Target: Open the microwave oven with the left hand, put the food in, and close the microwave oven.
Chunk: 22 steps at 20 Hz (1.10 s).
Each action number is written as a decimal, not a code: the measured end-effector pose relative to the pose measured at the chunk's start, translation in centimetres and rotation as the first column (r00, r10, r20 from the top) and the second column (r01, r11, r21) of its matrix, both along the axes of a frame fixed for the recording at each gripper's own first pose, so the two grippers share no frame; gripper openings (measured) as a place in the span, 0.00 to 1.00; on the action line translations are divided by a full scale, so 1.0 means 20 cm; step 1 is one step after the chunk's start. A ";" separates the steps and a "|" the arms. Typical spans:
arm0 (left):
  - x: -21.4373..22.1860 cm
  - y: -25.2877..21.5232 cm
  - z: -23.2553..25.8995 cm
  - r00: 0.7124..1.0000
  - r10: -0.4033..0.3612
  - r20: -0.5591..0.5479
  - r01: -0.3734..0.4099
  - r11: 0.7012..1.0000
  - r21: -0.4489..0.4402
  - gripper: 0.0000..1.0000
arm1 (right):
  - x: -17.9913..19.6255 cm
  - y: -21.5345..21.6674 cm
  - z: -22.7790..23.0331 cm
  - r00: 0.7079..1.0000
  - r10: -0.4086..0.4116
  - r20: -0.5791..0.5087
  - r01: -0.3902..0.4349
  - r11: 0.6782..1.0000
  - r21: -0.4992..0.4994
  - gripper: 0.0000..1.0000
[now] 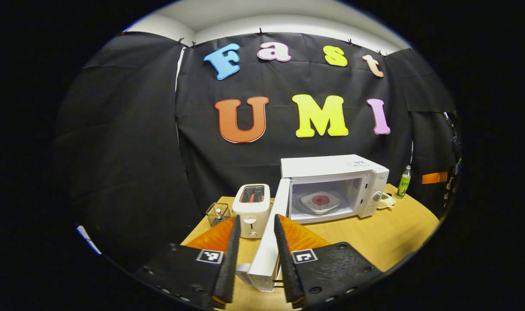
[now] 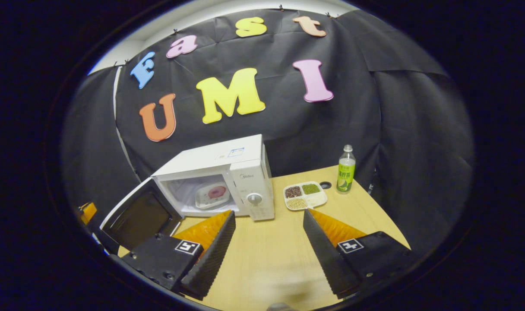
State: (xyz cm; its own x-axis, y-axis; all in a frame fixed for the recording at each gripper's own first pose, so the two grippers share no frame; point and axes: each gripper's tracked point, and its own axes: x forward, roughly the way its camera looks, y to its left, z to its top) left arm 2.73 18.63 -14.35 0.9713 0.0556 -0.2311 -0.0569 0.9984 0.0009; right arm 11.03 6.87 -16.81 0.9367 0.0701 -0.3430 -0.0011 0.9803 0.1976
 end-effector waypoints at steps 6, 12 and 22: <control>-0.02 0.19 -0.19 0.999 0.044 -0.030 -0.042 0.997 0.062 0.00 | -0.13 -0.02 0.04 1.000 -0.020 -0.009 0.020 1.000 -0.019 0.90; -0.06 0.29 -0.47 0.994 0.044 -0.099 -0.040 0.998 0.039 0.00 | -0.21 -0.07 0.06 0.997 -0.074 -0.036 0.075 0.997 0.013 0.91; -0.10 0.06 -0.57 0.988 -0.049 -0.145 0.051 0.999 0.005 0.00 | -0.32 -0.13 0.05 0.993 -0.100 -0.067 0.105 0.992 0.070 1.00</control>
State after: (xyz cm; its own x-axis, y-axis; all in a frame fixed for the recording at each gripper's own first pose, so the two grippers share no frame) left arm 0.72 19.75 -25.73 0.9293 0.0105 -0.3691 -0.0057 0.9999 0.0142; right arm 4.54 4.36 -15.74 0.9167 0.0023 -0.3995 0.1135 0.9573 0.2658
